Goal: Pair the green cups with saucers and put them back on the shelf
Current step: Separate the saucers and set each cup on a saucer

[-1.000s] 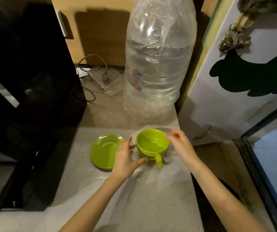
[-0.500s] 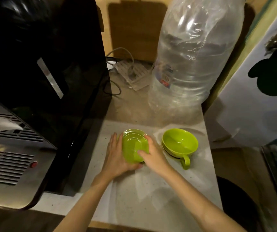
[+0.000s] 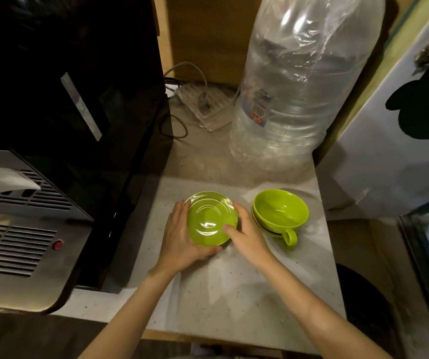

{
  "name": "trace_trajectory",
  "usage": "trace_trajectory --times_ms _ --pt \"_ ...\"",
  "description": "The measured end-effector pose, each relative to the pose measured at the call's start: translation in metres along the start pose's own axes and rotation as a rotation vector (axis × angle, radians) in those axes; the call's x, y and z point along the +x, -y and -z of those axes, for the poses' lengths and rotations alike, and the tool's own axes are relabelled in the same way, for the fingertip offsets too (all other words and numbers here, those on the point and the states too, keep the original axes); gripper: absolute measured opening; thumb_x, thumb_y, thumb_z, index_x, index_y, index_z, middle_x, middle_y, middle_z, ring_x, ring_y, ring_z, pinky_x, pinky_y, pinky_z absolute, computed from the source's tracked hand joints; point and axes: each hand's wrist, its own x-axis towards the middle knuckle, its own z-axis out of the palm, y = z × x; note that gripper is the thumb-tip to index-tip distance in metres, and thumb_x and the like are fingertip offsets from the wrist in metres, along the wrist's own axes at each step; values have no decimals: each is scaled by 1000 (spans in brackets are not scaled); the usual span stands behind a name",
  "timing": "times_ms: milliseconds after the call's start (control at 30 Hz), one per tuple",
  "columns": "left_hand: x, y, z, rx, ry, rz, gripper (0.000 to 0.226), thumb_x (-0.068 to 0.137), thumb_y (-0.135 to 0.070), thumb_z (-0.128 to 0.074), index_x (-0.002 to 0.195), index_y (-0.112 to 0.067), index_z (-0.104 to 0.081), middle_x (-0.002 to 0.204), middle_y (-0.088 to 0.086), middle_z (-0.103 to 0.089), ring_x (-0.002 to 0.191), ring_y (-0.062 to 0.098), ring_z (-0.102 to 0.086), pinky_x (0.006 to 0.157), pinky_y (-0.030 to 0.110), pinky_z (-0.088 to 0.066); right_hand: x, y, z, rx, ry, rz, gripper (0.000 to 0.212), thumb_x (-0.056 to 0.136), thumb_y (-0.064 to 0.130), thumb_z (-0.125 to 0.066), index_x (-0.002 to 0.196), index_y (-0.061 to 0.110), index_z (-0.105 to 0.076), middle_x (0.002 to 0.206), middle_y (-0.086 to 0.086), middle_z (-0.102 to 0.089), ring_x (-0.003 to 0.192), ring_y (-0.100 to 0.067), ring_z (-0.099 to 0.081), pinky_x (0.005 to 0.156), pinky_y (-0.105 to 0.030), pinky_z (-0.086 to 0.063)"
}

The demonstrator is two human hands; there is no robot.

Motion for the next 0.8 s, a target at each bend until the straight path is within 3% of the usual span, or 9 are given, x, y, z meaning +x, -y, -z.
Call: trace_trajectory --times_ms 133,233,367,533,667,800 --pt "-25 0 9 -19 -11 -66 120 38 -61 -77 138 -29 -19 140 -16 -23 128 -3 -15 108 22 -19 -22 -5 6 101 -88 56 43 84 4 -57 126 11 -46 114 2 -56 106 -10 -55 86 -8 -40" --pt "-52 5 11 20 -7 -128 120 40 -77 -65 138 -22 -24 139 -12 -23 135 7 -19 111 29 -20 -41 -15 8 132 -132 52 32 81 1 -62 102 24 -53 102 -2 -63 84 0 -60 71 -1 -42" --pt "-77 14 10 89 -3 -169 113 44 -79 -62 135 -23 -27 139 -9 -30 133 3 -19 112 34 -22 -57 -31 4 106 -130 -40 33 76 2 -67 105 16 -59 79 2 -68 66 8 -63 64 -4 -44" --pt "-101 29 6 156 65 -131 118 44 -78 -64 138 -16 -28 148 3 -30 139 18 -23 113 38 -23 -70 -39 0 39 -96 -79 30 73 5 -71 76 32 -58 78 -6 -73 71 -14 -67 68 -17 -49" --pt "-107 33 8 175 94 -107 122 42 -79 -62 139 -14 -27 145 -5 -20 138 15 -19 112 33 -18 -74 -41 -5 -48 -81 -59 13 73 6 -71 81 15 -66 84 -11 -76 69 -13 -67 70 -22 -51" --pt "-99 31 10 196 116 -123 125 41 -81 -59 140 -12 -26 144 -6 -19 137 13 -15 113 32 -10 -73 -38 -6 -90 -113 -49 16 74 7 -71 89 5 -69 86 -12 -77 75 -16 -68 76 -31 -54"
